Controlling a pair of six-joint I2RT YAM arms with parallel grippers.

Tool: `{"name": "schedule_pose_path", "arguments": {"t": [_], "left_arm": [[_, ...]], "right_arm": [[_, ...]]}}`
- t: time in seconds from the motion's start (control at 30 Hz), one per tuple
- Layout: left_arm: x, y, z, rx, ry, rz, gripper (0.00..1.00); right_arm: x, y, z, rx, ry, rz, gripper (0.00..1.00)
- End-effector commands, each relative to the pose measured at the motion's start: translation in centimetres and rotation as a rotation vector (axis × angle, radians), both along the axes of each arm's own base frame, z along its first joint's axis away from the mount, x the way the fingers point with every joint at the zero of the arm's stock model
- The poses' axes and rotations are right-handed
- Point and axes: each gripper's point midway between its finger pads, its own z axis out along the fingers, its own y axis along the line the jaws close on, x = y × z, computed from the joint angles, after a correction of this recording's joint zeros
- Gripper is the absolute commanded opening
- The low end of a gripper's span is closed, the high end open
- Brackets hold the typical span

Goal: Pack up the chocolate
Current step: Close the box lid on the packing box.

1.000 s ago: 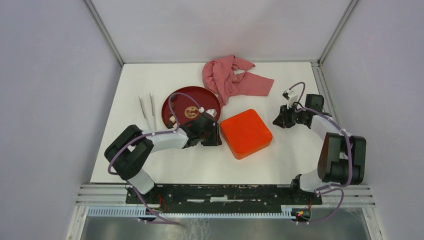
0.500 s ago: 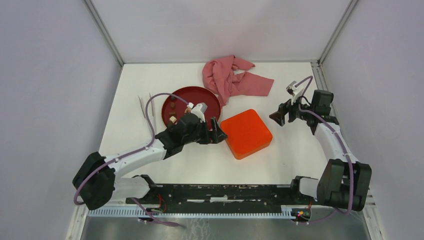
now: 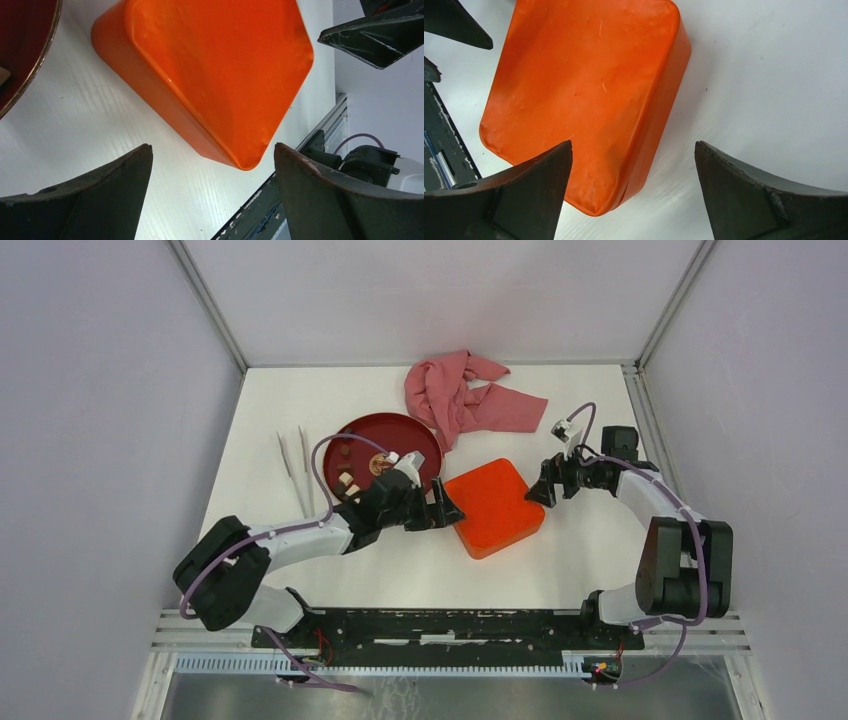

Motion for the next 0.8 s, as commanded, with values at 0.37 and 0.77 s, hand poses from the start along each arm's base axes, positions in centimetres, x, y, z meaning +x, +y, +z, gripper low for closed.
{"name": "schedule_pose_path", "arguments": {"t": [0.37,0.77], "left_arm": [[1.6,-2.2,-2.0,0.013,0.041,-0.016,0.95],[1.9,-2.5,-2.6,0.039,0.042,-0.031,0.90]], "right_arm": [[-1.0,0.4,-2.8,0.004,0.145,0.012,0.90],[-1.1,-0.4,-3.7,0.003,0.191,-0.019,0.61]]}}
